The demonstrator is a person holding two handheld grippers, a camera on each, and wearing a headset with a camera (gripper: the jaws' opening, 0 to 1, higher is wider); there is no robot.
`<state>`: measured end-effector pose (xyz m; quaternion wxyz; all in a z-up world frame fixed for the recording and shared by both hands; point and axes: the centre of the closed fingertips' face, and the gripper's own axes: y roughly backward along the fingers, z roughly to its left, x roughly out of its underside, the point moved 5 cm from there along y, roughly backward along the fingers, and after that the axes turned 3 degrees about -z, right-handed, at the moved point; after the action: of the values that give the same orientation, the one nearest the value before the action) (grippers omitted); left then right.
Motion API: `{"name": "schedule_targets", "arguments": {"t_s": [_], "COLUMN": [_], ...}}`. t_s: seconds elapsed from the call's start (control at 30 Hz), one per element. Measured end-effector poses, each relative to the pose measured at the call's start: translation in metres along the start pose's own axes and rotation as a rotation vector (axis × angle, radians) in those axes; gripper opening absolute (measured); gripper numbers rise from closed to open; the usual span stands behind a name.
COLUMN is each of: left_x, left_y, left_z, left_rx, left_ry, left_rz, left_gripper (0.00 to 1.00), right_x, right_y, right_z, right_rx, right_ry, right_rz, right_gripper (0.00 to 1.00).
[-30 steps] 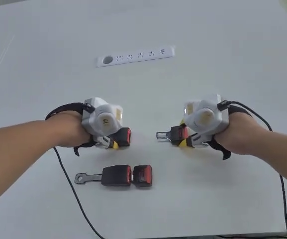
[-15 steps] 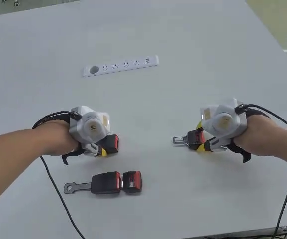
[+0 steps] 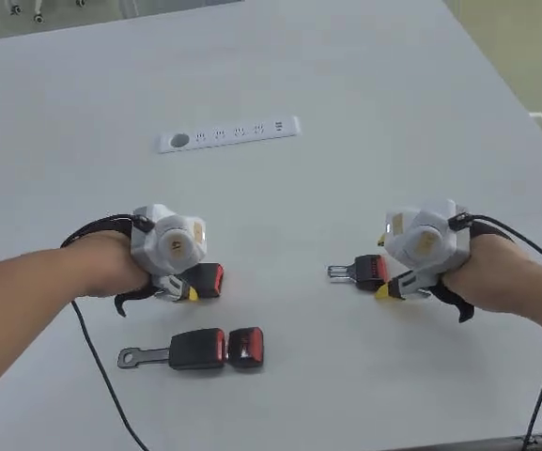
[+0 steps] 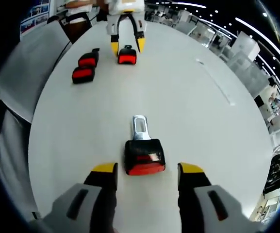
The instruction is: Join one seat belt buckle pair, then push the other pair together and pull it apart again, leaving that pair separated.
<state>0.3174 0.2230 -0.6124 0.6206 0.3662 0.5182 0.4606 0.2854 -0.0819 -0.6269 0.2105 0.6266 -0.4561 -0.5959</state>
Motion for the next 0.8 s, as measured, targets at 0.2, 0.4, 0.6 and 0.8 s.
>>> {"name": "schedule_targets", "arguments": {"t_s": [0.2, 0.4, 0.6, 0.8], "left_x": [0.012, 0.025, 0.038, 0.054], "left_y": [0.022, 0.054, 0.085, 0.113], "left_z": [-0.009, -0.036, -0.066, -0.101], "left_rx": [-0.068, -0.160, -0.213, -0.250], "left_ry": [0.087, 0.246, 0.354, 0.496], "left_rz": [-0.056, -0.150, -0.206, -0.282], "left_gripper": [0.43, 0.47, 0.54, 0.69], "right_x": [0.003, -0.008, -0.022, -0.028], "right_y": [0.024, 0.042, 0.058, 0.072], "right_z": [0.016, 0.037, 0.059, 0.080], "right_rx": [0.077, 0.110, 0.136, 0.158], "right_ry": [-0.147, -0.230, -0.267, -0.294], "right_rz": [-0.092, -0.180, -0.237, -0.280], "right_gripper": [0.53, 0.57, 0.65, 0.74]}}
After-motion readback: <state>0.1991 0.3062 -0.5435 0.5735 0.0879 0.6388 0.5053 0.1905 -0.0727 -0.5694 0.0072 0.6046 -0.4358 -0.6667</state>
